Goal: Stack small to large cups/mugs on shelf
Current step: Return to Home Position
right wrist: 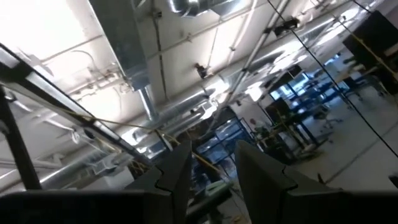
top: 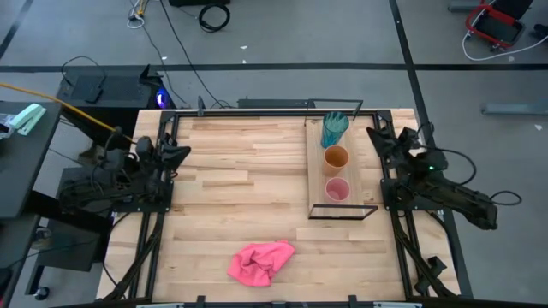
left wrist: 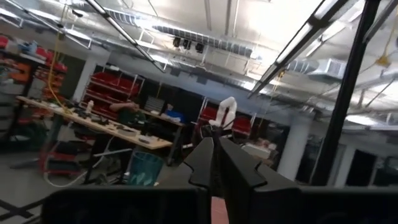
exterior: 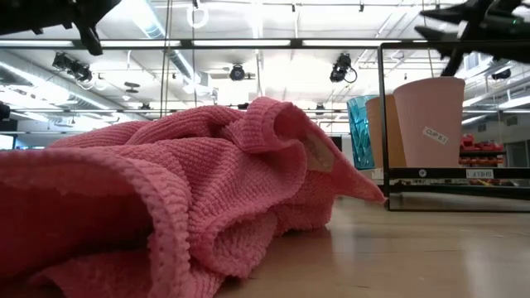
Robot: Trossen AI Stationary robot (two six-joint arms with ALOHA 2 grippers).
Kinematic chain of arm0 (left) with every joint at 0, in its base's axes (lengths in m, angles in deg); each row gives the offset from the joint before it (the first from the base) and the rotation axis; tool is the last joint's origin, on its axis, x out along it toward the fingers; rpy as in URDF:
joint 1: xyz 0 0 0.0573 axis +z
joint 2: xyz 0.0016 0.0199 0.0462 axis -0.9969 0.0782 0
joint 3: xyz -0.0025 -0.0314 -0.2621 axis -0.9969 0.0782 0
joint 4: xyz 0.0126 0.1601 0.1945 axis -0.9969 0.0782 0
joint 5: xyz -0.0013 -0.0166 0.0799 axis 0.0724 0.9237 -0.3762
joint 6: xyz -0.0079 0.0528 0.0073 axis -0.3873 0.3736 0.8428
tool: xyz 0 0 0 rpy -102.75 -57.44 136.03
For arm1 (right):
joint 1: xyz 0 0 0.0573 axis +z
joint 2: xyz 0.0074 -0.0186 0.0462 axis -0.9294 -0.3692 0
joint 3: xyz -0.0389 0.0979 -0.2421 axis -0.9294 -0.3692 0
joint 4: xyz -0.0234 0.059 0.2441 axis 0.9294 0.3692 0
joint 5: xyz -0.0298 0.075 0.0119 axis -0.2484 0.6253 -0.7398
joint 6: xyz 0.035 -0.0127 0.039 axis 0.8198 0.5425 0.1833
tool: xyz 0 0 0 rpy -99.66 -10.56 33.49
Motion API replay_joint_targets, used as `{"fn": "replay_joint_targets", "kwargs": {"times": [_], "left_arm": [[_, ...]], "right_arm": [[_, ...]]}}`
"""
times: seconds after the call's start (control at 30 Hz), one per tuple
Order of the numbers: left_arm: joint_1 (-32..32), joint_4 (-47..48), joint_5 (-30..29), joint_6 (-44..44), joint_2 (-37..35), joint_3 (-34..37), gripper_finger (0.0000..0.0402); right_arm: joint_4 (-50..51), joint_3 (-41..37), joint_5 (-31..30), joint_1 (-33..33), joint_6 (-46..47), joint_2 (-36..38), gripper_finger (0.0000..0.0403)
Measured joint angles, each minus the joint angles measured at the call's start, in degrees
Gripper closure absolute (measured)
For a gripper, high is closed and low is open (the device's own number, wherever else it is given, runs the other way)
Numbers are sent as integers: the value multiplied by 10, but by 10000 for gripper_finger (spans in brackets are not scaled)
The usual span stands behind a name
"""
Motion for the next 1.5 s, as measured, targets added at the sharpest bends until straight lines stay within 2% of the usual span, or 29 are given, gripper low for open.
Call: {"fn": "replay_joint_targets", "kwargs": {"times": [0.17, 0.33, 0.6, 0.87, 1.03, 1.2, 1.33, 1.43, 1.5], "left_arm": [[0, 14, -15, 37, 0, 0, 372], [0, 72, -38, 39, 0, 0, 365], [0, 113, -39, 36, 1, 0, 363], [0, 230, -39, 9, 1, 0, 372], [0, 265, -39, 24, 1, 0, 367], [0, 268, -55, 24, 1, 0, 361], [0, 244, -56, -10, 1, 0, 364], [0, 184, -56, 8, 1, 0, 369], [-1, 109, -47, 33, 1, 18, 372]], "right_arm": [[-21, -28, -6, 0, -3, 0, 273], [-10, -29, -6, 0, -14, 0, 273], [93, -29, 2, 0, -19, 0, 273], [216, -29, 3, 0, -47, 0, 273], [264, -29, 3, 0, -50, 0, 273], [266, -29, 3, 0, -47, 0, 273], [266, -29, 3, 0, -15, 0, 273], [266, -29, 3, 0, 17, 0, 273], [265, -29, 4, 0, 16, 0, 273]]}}
